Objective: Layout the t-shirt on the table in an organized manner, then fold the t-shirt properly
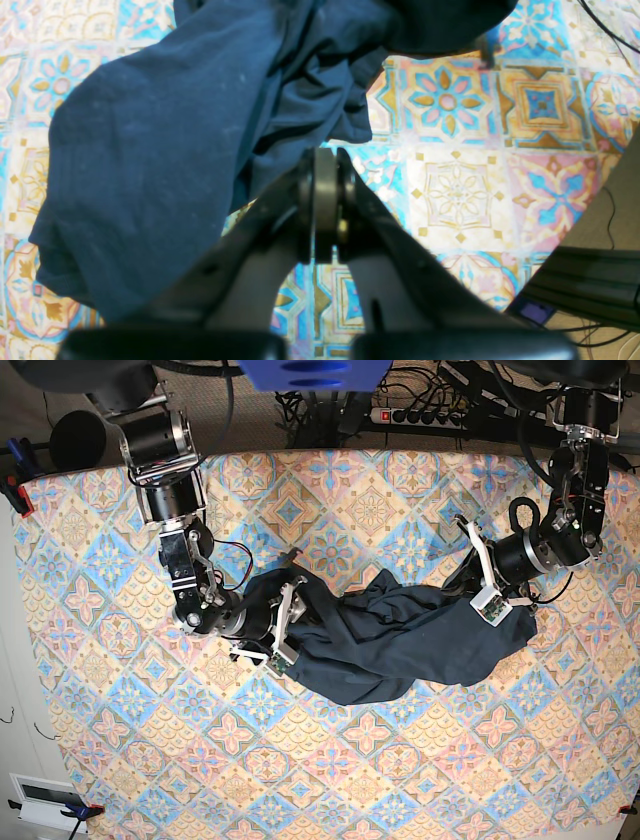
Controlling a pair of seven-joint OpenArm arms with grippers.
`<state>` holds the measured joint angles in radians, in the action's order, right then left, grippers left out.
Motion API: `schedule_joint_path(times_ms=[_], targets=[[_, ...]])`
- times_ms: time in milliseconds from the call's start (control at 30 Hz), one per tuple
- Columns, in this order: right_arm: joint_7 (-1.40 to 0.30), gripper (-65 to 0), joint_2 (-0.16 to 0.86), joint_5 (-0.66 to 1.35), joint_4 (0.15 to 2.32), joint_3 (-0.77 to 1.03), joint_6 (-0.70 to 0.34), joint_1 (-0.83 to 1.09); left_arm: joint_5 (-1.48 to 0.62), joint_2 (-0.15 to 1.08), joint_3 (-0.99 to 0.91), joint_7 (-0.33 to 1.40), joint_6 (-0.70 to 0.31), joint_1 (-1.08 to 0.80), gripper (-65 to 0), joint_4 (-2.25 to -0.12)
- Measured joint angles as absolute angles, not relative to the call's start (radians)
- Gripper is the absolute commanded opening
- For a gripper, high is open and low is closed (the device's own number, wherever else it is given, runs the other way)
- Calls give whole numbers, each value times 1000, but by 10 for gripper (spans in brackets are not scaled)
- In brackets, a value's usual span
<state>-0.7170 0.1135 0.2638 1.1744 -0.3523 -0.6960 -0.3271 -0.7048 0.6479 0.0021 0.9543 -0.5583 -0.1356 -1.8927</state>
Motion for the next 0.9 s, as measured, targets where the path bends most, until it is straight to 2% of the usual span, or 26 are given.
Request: schedule_joint_path(times_ms=[167,600,733,900], targets=[[-660,-283,115,264,1097,-362,-695,-374,-705,648,2,954,-558,-134,-650,-1893],[-655,-283,114,262,1116,-355,-696,-374,-705,629,2,954,-558,-134,-650,-1893],[-598,-283,114,254,1107,-356,-696,-401,-704,628,2,954,-558,-134,-650,-1892],[-550,-290,113,67,1108,-358,-696,-410,-705,628,2,954,-558,-134,-650,-1892]])
